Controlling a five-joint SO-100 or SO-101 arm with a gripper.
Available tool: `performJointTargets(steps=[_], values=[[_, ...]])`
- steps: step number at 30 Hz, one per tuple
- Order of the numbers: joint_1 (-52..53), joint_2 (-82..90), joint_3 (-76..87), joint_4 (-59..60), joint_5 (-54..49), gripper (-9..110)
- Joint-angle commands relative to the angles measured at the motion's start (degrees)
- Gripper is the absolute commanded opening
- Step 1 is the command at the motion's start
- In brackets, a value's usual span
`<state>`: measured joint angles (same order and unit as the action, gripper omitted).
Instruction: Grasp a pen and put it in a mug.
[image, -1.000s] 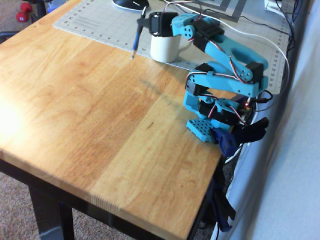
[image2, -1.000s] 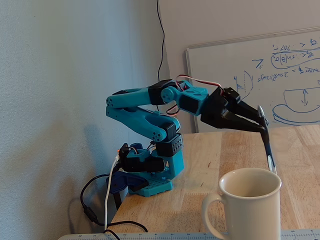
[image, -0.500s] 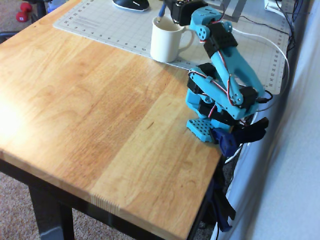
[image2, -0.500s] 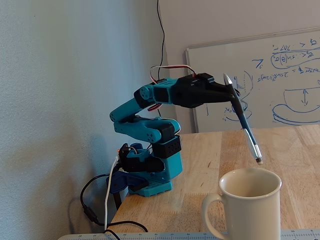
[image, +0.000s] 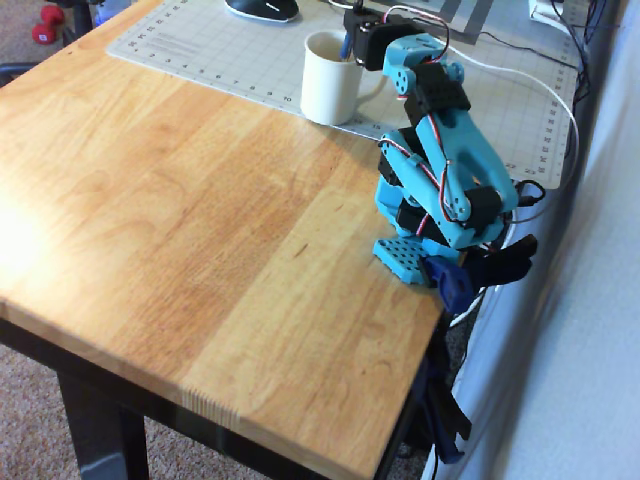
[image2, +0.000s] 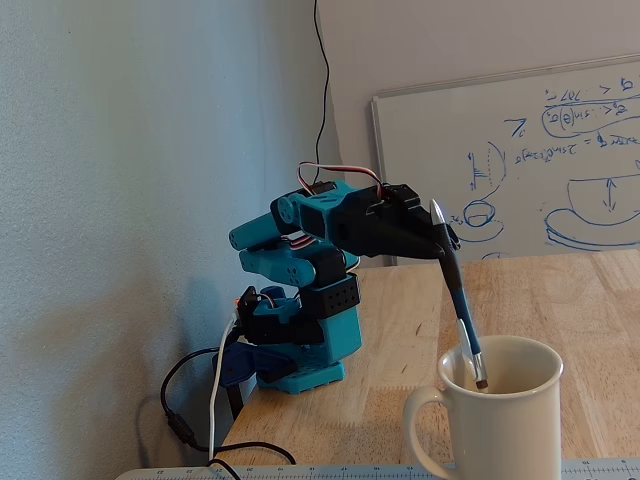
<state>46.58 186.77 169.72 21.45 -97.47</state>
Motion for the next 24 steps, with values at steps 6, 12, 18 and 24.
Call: performJointTargets(steps=[6, 12, 18, 24], values=[[-0.3, 0.1, 2.1, -1.1, -0.5, 0], [-0.7, 0.1, 3.5, -1.1, -1.2, 0], [-0.7, 0.1, 3.8, -1.1, -0.5, 2], [-1.1, 0.2, 3.1, -1.1, -0.5, 15]])
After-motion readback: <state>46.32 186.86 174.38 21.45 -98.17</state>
